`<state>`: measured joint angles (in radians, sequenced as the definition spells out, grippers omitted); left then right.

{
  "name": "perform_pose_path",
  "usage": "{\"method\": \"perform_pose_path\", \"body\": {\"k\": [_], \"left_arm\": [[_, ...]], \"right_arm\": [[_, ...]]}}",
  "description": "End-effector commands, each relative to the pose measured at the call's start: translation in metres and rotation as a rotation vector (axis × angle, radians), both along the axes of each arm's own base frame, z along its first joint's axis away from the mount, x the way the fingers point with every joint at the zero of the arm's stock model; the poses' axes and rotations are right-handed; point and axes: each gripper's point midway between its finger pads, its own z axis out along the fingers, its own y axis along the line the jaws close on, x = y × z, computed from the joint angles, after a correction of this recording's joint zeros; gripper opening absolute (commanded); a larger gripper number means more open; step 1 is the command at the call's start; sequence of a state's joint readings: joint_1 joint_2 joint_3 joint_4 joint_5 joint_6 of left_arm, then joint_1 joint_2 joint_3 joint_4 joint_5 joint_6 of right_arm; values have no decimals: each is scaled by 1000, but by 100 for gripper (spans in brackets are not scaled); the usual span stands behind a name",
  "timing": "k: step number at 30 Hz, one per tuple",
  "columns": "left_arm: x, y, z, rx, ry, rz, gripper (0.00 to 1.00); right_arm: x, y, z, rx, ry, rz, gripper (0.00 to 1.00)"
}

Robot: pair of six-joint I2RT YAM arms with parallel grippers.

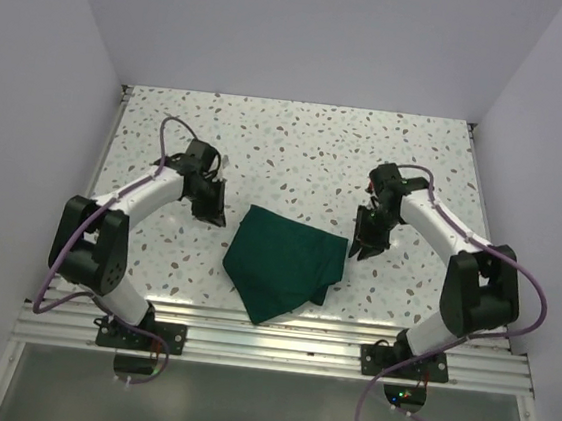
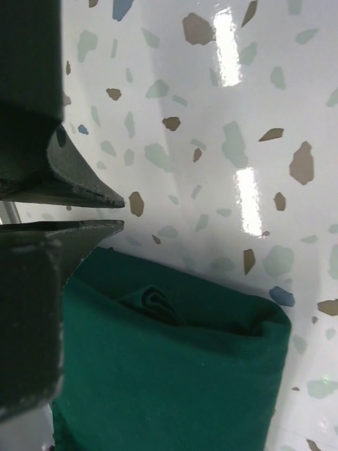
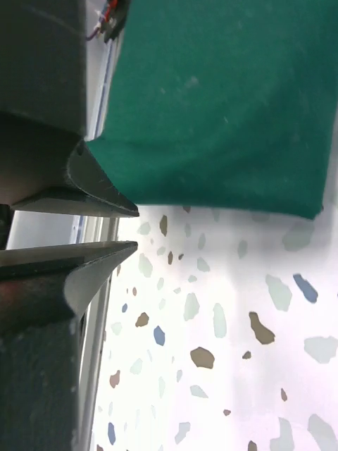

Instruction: Prepare the surgical pack

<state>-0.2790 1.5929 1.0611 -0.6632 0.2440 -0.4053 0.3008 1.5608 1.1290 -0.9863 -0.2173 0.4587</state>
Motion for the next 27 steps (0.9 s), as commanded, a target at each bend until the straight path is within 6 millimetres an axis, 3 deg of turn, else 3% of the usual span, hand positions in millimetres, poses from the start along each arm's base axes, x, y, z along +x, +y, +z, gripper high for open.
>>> {"method": "perform_pose_path", "body": {"k": [1, 3, 6, 12, 17, 18, 20, 21, 22, 24, 26, 27], "left_arm": [[-6, 3, 3, 62, 17, -1, 15], [-7, 1, -1, 51, 17, -10, 15], [-11, -8, -6, 4, 45, -35, 16], [-25, -20, -13, -90, 73, -7, 16], [-27, -14, -11, -62, 67, 18, 17], [-23, -12, -5, -54, 45, 35, 22], [-20, -8, 4, -48, 14, 60, 28], [-20, -7, 6, -43, 11, 68, 29], [-19, -5, 8, -40, 6, 77, 30], [-18, -3, 13, -39, -18, 79, 41], [-14, 1, 15, -39, -32, 85, 48], [-14, -1, 15, -61, -37, 77, 54]], "right_arm": [[-4, -16, -11, -111, 56, -4, 23], [-11, -9, -22, -76, 113, 6, 17], [-16, -4, -29, -50, 110, 5, 17], [-1, 9, -54, -36, 151, 51, 18], [30, 38, -55, 13, 122, 93, 19], [34, 42, -55, 17, 119, 103, 20], [62, 59, -49, 62, 73, 113, 20], [60, 58, -55, 61, 91, 116, 20], [79, 65, -43, 70, 50, 129, 21], [96, 59, -44, 3, 51, 150, 21], [109, 46, -20, -50, 9, 177, 24], [113, 31, -16, -77, -6, 156, 36]]}}
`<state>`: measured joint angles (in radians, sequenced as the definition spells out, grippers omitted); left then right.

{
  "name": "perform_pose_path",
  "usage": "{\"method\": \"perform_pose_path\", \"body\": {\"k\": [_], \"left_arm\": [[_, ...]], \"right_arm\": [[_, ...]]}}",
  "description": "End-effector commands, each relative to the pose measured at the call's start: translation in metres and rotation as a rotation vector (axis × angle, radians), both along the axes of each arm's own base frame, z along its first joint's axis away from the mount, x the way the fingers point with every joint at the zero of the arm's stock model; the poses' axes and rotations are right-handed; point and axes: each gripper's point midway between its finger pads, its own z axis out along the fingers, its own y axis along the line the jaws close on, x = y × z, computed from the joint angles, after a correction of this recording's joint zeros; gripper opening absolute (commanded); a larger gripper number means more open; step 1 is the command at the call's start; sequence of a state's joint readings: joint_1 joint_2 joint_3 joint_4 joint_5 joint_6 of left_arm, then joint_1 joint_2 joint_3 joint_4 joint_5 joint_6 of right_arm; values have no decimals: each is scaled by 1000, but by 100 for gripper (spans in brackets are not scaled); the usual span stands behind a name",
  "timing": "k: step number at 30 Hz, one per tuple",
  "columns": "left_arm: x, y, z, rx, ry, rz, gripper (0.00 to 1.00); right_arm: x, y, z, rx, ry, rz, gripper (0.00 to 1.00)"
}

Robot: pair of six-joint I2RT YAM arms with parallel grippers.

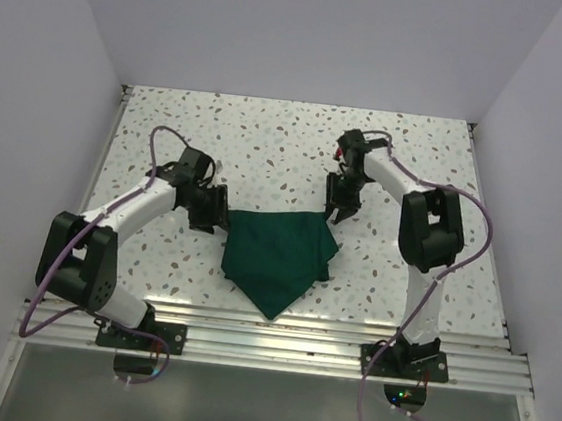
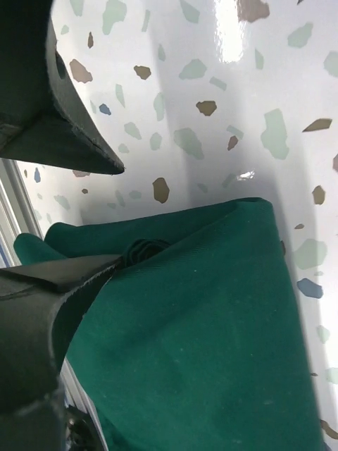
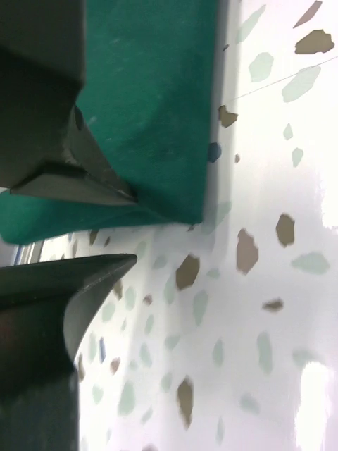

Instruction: Prepare the surgical pack

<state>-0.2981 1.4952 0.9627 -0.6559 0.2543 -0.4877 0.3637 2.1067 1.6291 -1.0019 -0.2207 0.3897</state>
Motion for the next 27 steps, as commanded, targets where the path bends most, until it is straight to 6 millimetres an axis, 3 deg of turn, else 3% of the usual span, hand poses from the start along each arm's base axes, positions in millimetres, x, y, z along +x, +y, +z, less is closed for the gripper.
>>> {"method": "perform_pose_path", "body": {"k": [1, 3, 5, 6, 7, 9, 11, 14, 16, 20, 27], "left_arm": [[14, 4, 13, -38, -55, 37, 55], [12, 3, 13, -76, -48, 37, 58], [15, 4, 17, -120, -69, 44, 61], [14, 6, 18, -138, -77, 48, 65], [16, 10, 19, -163, -79, 70, 67], [17, 7, 25, -241, -93, 65, 68], [18, 11, 27, -254, -97, 76, 69], [17, 15, 34, -261, -118, 90, 70], [19, 14, 38, -278, -135, 93, 73], [42, -3, 48, -385, -198, 52, 79], [64, -3, 32, -360, -157, 38, 77]], "right_arm": [[0, -35, 28, -67, -25, 19, 40], [-7, -47, 40, -1, -27, -22, 52], [-20, -48, 38, 76, -22, -43, 59], [-32, -40, 52, 187, -30, -57, 66], [-24, -31, 59, 258, -91, -49, 70], [-35, -15, 76, 389, -113, -28, 78], [-36, -1, 86, 496, -132, -14, 80], [-52, 10, 86, 586, -73, 9, 81], [-58, 10, 79, 598, -52, 12, 81], [-64, 11, 66, 599, -19, 7, 81], [-86, 23, 48, 563, 60, 58, 73]]}}
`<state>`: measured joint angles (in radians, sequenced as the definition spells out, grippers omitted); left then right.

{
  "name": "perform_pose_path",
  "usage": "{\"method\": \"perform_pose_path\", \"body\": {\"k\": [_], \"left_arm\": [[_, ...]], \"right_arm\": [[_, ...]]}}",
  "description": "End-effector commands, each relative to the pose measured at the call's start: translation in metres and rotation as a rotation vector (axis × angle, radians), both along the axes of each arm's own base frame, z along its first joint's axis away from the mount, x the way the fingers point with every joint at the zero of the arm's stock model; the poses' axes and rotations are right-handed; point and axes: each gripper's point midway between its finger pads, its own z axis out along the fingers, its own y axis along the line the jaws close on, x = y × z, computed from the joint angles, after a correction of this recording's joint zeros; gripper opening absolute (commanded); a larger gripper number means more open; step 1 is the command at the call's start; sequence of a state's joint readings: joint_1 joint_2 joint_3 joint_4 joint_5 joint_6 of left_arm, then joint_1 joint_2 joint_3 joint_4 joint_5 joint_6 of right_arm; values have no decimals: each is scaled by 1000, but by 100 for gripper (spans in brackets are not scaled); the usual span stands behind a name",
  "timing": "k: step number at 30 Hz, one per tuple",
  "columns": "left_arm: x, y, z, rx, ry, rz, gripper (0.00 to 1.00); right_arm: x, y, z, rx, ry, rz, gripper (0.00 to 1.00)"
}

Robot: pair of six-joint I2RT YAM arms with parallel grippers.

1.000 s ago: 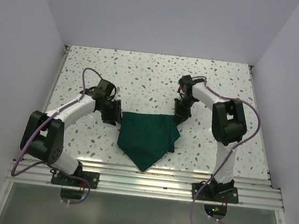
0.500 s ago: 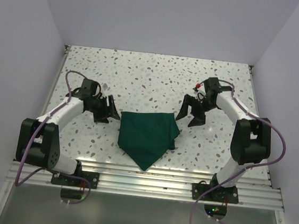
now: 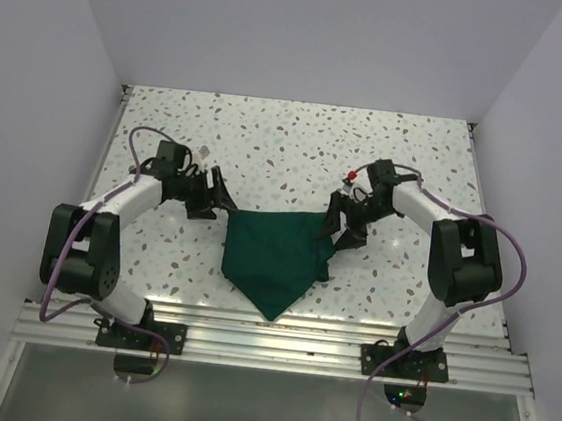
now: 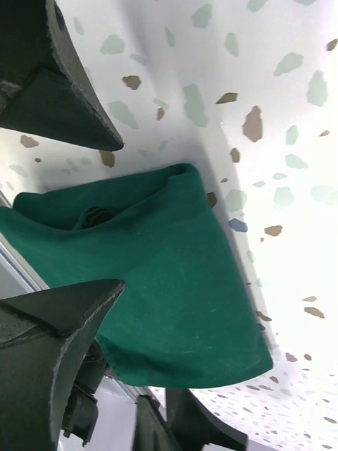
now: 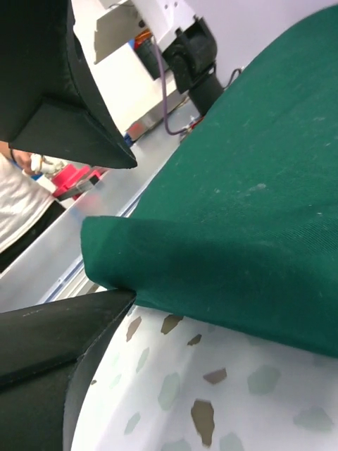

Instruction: Prepare the surgical pack

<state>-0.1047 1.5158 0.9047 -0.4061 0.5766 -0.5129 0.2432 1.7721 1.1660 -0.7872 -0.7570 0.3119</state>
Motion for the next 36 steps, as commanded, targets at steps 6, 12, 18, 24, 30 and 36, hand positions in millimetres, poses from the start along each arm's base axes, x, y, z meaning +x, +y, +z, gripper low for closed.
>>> {"method": "perform_pose_path", "body": {"k": [6, 12, 18, 24, 30, 36], "left_arm": [[28, -7, -1, -42, -34, -23, 50], [24, -5, -8, -30, -22, -35, 15], [22, 7, -21, 52, 1, -23, 0], [26, 21, -25, 98, 4, -15, 13], [12, 37, 0, 184, -17, 40, 60], [-49, 33, -25, 173, 161, 57, 22]], "right_arm": [[-33, -3, -17, -46, 42, 42, 58], [-38, -17, -28, -142, 45, 51, 28], [-35, -36, -38, -250, 28, 59, 0], [-44, -37, -47, -248, 72, 81, 2], [-43, -54, -27, -361, 55, 34, 58], [-34, -89, -13, -599, 39, -97, 59]]}}
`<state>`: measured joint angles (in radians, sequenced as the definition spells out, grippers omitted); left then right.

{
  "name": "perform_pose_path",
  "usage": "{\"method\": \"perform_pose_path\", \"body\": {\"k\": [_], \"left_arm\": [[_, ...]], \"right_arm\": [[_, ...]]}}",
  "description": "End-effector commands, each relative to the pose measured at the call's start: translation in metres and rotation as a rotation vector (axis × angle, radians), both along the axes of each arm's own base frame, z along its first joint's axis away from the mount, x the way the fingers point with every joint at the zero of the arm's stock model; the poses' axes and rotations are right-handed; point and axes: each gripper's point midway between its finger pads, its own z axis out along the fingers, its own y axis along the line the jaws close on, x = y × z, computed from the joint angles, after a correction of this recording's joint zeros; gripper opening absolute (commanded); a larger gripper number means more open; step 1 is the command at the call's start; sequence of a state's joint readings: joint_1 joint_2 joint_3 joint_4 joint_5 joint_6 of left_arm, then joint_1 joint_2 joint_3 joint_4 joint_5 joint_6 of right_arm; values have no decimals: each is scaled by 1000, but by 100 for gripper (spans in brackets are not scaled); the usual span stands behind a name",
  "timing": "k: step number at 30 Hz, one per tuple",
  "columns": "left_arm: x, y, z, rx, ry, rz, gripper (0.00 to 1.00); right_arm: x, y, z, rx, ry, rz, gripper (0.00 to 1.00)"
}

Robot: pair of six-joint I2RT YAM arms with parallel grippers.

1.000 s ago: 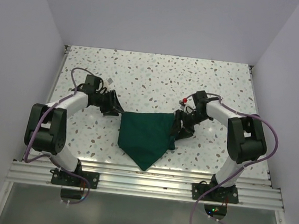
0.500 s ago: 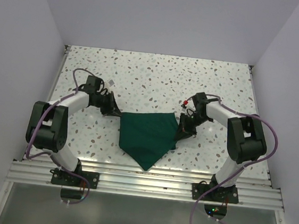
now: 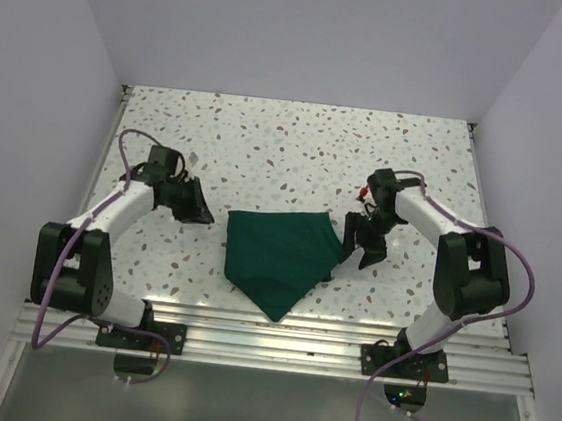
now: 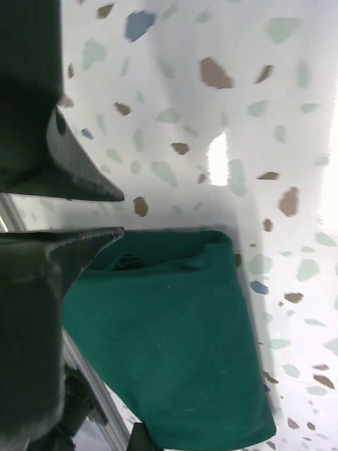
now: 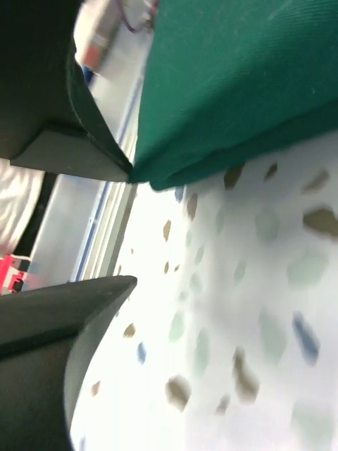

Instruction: Prepare the surgical pack

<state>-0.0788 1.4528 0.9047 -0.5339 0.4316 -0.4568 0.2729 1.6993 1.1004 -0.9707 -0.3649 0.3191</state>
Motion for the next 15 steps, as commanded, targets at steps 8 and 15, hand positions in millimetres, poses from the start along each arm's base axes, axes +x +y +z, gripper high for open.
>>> {"method": "perform_pose_path", "body": {"k": [8, 15], "left_arm": [[-66, -35, -37, 33, 214, -86, 7], [-82, -44, -44, -8, 243, -86, 7]], "right_arm": [[18, -21, 2, -162, -9, -64, 19], [21, 32, -24, -30, 45, -52, 10]]}}
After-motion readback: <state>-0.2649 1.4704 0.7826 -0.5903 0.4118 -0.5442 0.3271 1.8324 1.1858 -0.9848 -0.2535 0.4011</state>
